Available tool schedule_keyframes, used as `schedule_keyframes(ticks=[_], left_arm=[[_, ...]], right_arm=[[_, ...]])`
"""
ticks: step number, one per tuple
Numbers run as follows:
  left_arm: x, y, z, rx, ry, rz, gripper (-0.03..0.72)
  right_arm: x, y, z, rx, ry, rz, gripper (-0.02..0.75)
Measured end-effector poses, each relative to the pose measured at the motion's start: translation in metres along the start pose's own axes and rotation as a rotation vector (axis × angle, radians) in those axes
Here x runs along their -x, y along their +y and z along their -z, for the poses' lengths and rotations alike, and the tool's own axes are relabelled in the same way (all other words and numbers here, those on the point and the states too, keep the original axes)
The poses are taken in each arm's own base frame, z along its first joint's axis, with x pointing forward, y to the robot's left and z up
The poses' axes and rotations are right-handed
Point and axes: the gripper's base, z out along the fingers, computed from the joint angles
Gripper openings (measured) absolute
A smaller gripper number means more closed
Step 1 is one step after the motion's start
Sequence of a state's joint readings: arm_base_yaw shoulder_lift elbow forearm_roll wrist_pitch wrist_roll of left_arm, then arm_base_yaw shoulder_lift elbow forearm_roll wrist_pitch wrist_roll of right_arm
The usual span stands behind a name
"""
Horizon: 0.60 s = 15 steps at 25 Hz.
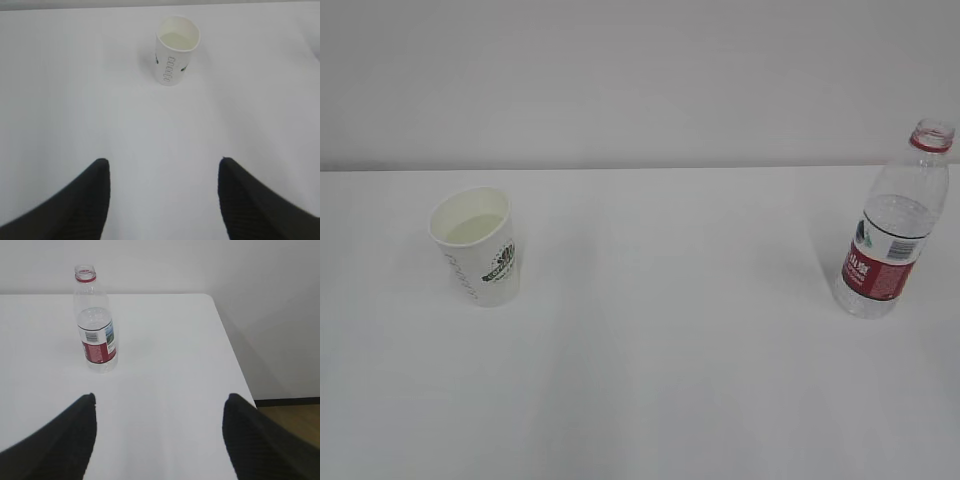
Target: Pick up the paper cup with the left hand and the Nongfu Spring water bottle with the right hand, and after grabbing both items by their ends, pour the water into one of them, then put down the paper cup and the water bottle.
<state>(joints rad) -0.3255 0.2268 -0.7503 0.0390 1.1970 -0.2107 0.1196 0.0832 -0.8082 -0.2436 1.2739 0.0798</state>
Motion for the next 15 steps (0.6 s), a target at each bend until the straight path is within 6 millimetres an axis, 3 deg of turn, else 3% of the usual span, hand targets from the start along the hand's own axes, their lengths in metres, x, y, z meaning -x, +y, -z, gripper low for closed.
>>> schedule_keyframes(ticks=[11,15], left_arm=[[-0.028,0.003,0.03,-0.055,-0.094,-0.004,0.492],[-0.032,0.004,0.034,-0.059,-0.121,-0.021,0.492]], right_arm=[[-0.014,-0.003,0.016,0.008,-0.091,-0.024,0.59],[-0.017,0.0,0.012,0.029,-0.073,-0.026,0.589]])
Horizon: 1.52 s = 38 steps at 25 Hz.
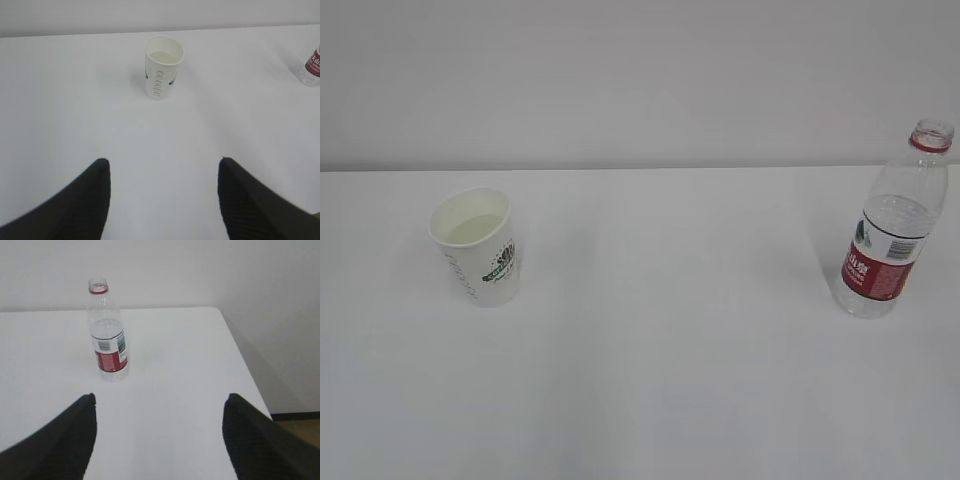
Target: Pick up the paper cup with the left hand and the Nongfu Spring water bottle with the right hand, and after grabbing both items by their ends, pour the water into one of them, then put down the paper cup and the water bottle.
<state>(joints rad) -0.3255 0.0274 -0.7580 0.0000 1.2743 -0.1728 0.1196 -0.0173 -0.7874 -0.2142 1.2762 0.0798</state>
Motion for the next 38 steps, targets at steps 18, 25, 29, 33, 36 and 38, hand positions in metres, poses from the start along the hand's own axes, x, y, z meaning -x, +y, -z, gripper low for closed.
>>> schedule_keyframes(ticks=[18,25,29,33,36,38], left_arm=[[-0.014,0.007,-0.017,0.057,0.056,-0.026,0.487],[-0.024,0.009,-0.031,0.066,0.113,-0.027,0.486],[-0.024,0.009,-0.031,0.066,0.116,-0.038,0.486],[-0.026,0.01,-0.034,0.076,0.128,-0.05,0.486],[-0.03,0.011,-0.04,0.08,0.153,-0.053,0.486],[-0.031,0.011,-0.041,0.08,0.149,-0.054,0.486]], right_arm=[[-0.023,0.01,-0.032,0.034,0.141,0.012,0.589],[-0.023,0.008,-0.032,0.017,0.14,0.019,0.588],[-0.023,0.008,-0.033,0.013,0.143,0.021,0.588],[-0.031,0.009,-0.042,0.01,0.183,0.03,0.588],[-0.037,0.011,-0.049,0.009,0.217,0.035,0.588],[-0.04,0.011,-0.051,0.009,0.229,0.037,0.588]])
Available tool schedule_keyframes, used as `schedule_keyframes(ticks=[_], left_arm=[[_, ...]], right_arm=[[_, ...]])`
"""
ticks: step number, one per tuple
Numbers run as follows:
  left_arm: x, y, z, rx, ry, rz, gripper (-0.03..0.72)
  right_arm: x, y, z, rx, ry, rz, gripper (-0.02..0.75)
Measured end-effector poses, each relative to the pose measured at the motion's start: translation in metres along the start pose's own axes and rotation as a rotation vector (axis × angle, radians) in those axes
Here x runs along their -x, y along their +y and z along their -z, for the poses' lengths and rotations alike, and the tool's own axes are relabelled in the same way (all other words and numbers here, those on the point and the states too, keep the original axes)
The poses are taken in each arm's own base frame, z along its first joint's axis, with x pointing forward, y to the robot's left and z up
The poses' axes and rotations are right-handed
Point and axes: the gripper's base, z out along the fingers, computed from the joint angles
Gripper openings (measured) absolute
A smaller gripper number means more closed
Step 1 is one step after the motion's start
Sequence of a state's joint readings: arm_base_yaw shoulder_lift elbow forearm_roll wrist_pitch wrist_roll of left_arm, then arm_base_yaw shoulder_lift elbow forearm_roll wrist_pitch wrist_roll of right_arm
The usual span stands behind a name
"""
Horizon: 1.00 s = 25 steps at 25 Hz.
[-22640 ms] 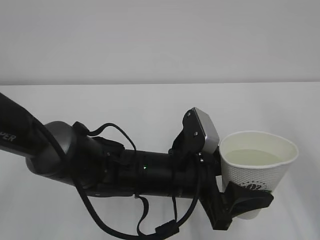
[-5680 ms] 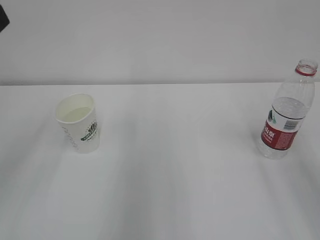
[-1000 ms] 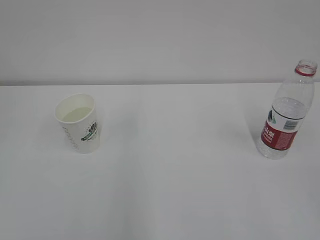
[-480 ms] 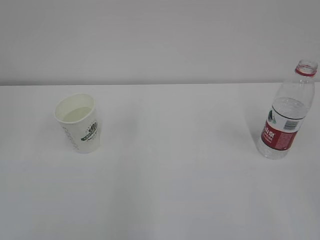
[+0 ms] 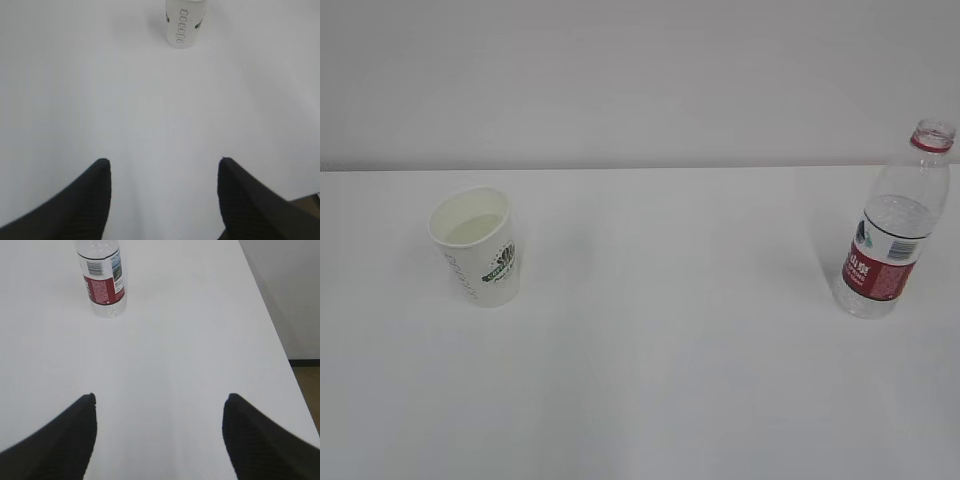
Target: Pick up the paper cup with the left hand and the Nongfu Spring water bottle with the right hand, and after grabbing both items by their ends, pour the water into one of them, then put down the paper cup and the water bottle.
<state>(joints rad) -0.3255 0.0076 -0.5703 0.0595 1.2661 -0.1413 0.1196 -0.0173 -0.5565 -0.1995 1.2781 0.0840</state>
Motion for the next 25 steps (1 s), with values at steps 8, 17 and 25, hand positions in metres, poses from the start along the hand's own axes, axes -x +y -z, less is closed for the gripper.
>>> schedule_keyframes(ticks=[8,17,25], left_arm=[[0.002,0.0,-0.001,-0.004,-0.025,-0.002,0.486],[0.006,-0.001,-0.004,-0.011,-0.073,-0.003,0.486],[0.007,-0.002,-0.01,-0.016,-0.103,-0.004,0.486]], right_arm=[[-0.002,0.0,-0.003,0.0,0.011,0.001,0.588],[-0.001,0.0,-0.003,0.0,0.009,0.0,0.587],[-0.001,0.0,-0.003,0.0,0.009,0.0,0.588]])
